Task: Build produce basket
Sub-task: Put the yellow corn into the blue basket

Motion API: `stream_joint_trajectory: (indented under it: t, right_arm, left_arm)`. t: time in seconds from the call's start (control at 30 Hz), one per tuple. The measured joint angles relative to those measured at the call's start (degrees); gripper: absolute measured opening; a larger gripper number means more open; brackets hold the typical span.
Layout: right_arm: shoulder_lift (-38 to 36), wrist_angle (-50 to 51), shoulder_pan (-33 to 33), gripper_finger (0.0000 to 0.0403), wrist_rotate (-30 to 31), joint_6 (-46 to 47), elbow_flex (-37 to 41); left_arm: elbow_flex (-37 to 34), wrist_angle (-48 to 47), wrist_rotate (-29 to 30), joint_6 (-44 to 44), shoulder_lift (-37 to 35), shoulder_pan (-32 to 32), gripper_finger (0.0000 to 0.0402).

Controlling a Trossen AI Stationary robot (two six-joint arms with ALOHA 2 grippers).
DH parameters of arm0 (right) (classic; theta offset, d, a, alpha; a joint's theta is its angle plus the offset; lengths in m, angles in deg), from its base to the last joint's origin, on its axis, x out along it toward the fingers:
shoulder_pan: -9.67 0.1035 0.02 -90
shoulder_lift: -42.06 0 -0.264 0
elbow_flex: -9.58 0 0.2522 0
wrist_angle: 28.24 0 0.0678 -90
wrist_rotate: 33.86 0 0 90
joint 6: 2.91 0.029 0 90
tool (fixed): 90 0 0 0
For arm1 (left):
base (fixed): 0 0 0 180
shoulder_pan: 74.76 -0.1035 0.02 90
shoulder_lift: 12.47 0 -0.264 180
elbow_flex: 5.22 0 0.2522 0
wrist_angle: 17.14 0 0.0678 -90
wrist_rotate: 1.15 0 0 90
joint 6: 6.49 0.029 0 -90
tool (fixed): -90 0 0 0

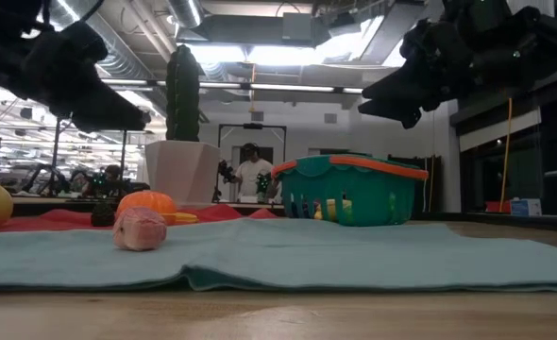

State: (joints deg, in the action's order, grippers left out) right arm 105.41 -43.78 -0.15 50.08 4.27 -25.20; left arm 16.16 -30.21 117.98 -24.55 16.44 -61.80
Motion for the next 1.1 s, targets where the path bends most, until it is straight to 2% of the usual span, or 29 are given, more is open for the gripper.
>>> stream_joint_trajectory:
  t: [0.3, 0.53, 0.77, 1.1]
  right_arm:
    - [0.84, -0.50, 0.00, 0.0212, 0.02, -1.34, 0.00]
    - [0.84, -1.40, -0.18, 0.0212, 0.05, -4.58, 0.00]
    - [0.84, -1.81, -0.72, 0.0212, 0.12, -7.54, -0.38]
    - [0.79, -1.79, -1.75, 0.0212, 0.11, -7.50, -0.59]
  left_arm:
    - [0.20, 0.46, -5.05, -1.50, 8.14, -4.41, 0.0204]
    - [3.16, 4.70, -7.02, -2.89, 19.96, -5.23, 0.0204]
    - [8.19, 5.44, -7.02, -3.87, 32.11, -5.23, 0.0204]
    - [16.46, 2.02, -10.41, -3.87, 43.58, -6.73, 0.0204]
